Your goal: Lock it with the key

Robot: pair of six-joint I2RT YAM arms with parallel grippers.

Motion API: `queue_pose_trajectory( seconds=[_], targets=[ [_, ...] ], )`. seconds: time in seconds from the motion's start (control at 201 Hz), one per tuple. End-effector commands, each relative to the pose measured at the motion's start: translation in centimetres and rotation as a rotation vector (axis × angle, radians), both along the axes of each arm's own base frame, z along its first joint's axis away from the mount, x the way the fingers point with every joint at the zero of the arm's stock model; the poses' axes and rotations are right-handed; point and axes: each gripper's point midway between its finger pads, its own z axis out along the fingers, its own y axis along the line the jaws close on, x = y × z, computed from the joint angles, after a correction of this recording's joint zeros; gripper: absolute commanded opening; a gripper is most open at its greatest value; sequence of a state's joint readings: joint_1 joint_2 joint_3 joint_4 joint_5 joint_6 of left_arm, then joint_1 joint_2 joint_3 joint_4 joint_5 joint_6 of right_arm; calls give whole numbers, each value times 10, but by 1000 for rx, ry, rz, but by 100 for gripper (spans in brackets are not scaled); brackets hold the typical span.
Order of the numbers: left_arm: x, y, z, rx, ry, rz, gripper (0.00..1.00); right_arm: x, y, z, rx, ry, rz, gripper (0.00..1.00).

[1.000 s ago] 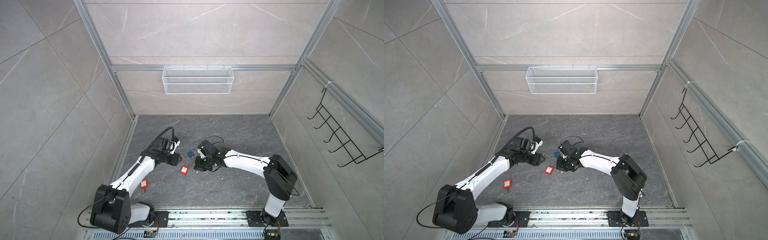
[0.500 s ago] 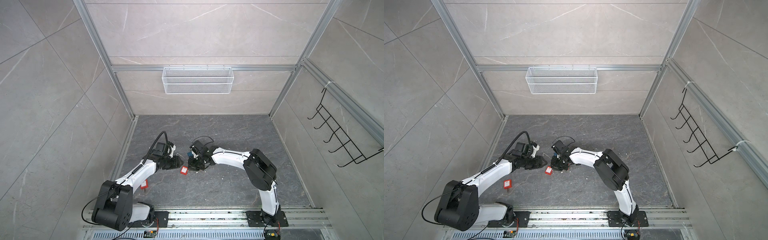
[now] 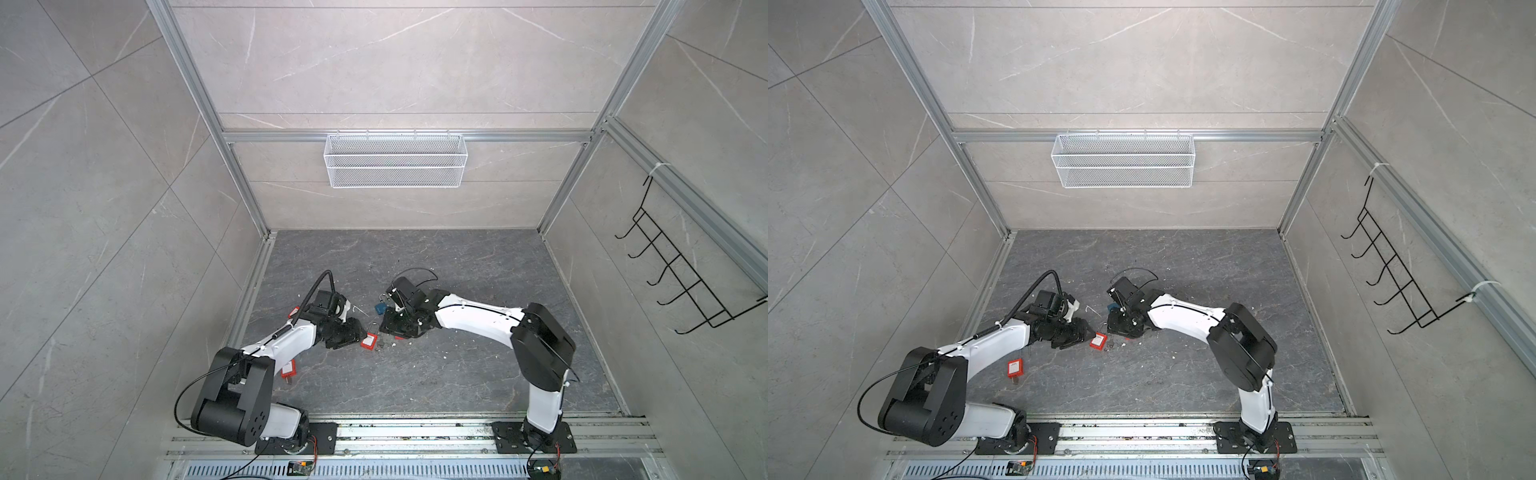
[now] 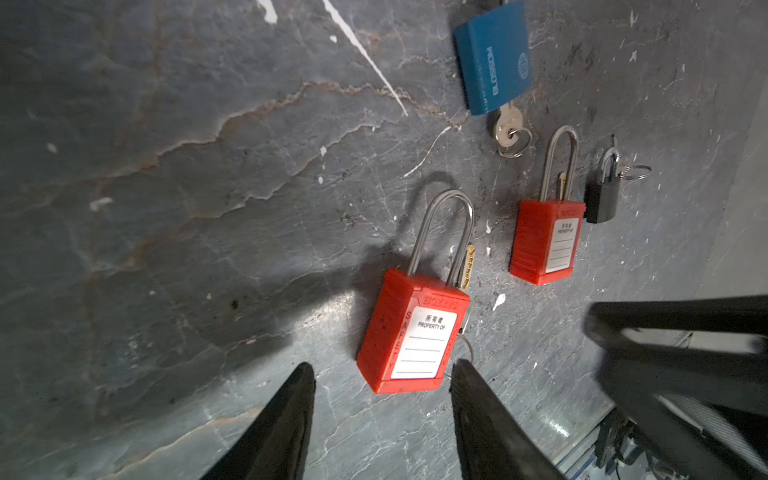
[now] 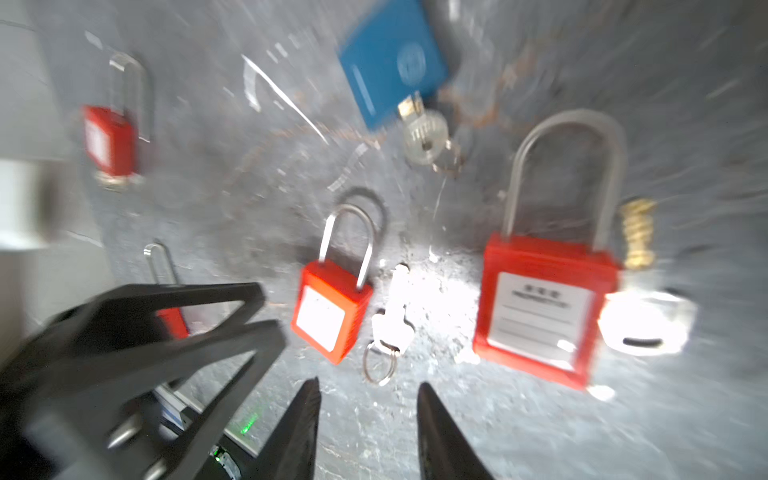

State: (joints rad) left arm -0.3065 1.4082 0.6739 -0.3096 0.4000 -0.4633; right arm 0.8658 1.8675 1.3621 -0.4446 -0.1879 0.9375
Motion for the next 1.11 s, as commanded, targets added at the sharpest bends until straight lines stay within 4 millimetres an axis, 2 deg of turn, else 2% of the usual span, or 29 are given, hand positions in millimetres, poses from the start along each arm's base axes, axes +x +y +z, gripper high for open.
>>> queue_pose_trajectory(
  seconds=[0.0, 0.095, 0.344, 0.513, 0.642, 0.712, 0.846, 0.946, 1.001, 1.1],
  targets=[
    [2, -15, 1, -65, -1, -10, 56, 4, -29, 23, -84, -129, -6, 43],
    [3, -23, -4, -52, -10, -34, 58, 4, -45, 27, -113, -164, -13, 46],
    [-9, -31, -14, 8, 47, -37, 58, 10, -56, 44, -97, -225, 14, 49],
    [-15, -43, -6, 3, 22, -69, 58, 24, -62, 52, -108, -276, 39, 50],
    [-15, -44, 2, -3, 3, -84, 58, 38, -56, 65, -111, -348, 118, 51],
    [-11, -41, 14, -1, -45, -88, 58, 46, -52, 68, -132, -382, 168, 52],
    [1, -22, 50, 61, -174, -82, 58, 59, -38, 68, -166, -436, 288, 52],
    [9, 5, 77, 119, -254, -49, 59, 67, -26, 54, -197, -418, 353, 52],
    [13, 20, 88, 163, -283, -35, 58, 79, -29, 44, -278, -402, 328, 52],
    [15, 36, 102, 229, -328, -42, 59, 91, -21, 32, -323, -387, 317, 52]
  ],
)
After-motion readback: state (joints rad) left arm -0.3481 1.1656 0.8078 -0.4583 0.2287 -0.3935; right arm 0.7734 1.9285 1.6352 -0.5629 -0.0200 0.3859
